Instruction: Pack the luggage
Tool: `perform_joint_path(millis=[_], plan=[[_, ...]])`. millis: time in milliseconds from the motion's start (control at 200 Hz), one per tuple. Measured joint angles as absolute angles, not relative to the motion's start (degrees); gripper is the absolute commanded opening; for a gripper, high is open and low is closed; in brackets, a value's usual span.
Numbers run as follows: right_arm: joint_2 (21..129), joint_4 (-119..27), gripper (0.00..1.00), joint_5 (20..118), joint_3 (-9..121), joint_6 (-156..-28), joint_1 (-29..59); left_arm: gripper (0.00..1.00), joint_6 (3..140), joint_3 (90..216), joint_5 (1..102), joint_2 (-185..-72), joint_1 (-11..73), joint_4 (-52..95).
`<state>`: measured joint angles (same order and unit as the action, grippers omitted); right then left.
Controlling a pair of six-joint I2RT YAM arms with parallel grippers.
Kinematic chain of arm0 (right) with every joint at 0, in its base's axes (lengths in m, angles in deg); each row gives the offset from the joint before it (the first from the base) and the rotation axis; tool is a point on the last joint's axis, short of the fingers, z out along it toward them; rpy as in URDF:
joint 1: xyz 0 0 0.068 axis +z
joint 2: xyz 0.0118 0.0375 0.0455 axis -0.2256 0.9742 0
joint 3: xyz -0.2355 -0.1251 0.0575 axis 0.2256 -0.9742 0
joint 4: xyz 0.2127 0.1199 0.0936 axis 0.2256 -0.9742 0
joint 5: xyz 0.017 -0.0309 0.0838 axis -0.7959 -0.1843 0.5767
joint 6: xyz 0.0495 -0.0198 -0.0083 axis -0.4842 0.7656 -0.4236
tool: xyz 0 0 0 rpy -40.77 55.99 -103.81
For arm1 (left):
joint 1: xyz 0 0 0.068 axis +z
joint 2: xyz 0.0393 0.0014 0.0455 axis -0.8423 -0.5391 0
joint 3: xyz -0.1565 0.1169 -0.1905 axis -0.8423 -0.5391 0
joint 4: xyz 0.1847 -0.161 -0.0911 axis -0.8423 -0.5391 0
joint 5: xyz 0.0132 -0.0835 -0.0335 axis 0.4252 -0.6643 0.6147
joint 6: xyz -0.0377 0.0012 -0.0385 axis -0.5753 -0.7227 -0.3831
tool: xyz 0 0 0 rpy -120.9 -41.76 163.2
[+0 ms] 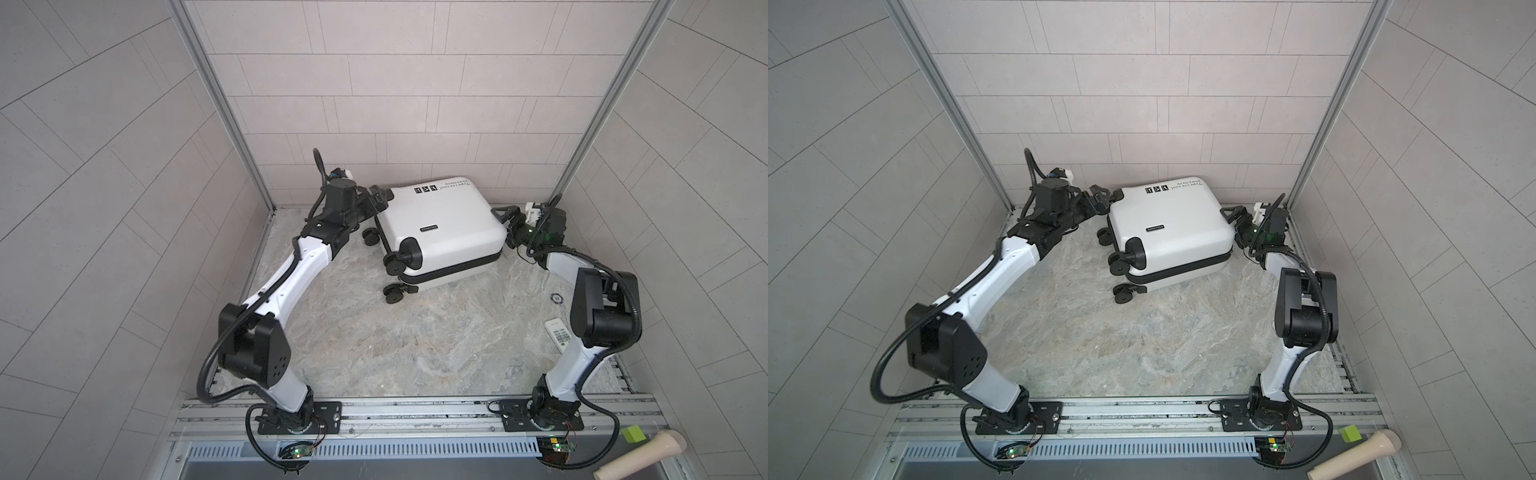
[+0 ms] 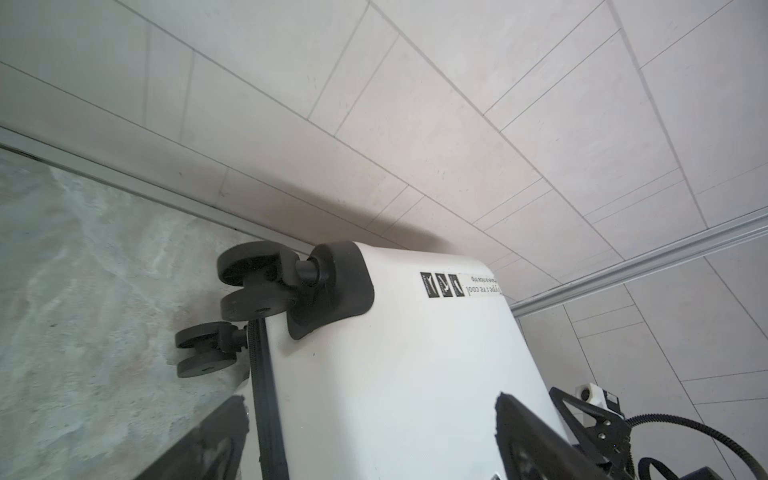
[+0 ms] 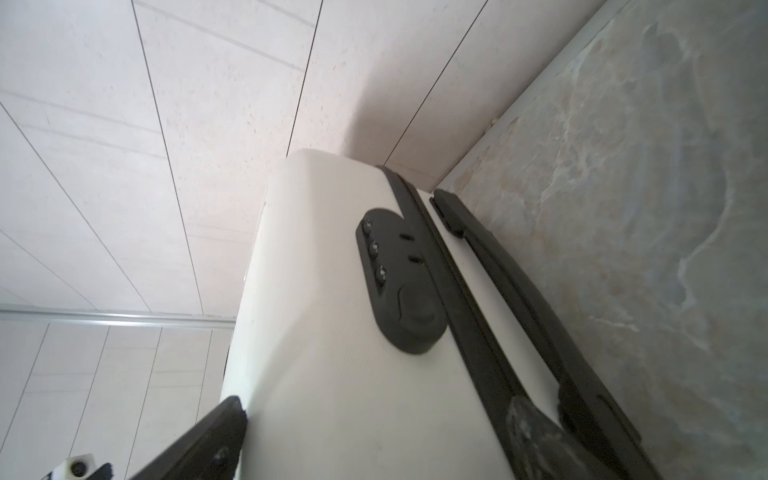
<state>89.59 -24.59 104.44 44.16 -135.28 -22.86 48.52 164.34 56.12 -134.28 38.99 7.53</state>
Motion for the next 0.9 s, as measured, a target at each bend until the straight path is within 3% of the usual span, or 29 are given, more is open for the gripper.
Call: perform_joint_path(millis=[210,610,776,896], plan=[[82.9,-28.1,1.00,100.4,39.2,-131.2,-15.8,0.97,48.8,154.1,60.1,-118.3,39.0,-0.3],[71.8,-38.2,1.00,96.6,34.1,-124.1,6.0,0.97,43.1,138.2,61.4,-97.1,34.9,-18.2],[68.8,-45.7,0.97,93.5,34.3,-120.4,5.8,0.97,41.4,138.1,61.7,-91.9,34.4,-22.7],[67.7,-50.2,0.85,90.1,36.1,-118.3,3.1,0.98,40.6,135.4,62.4,-89.1,34.4,-23.7]])
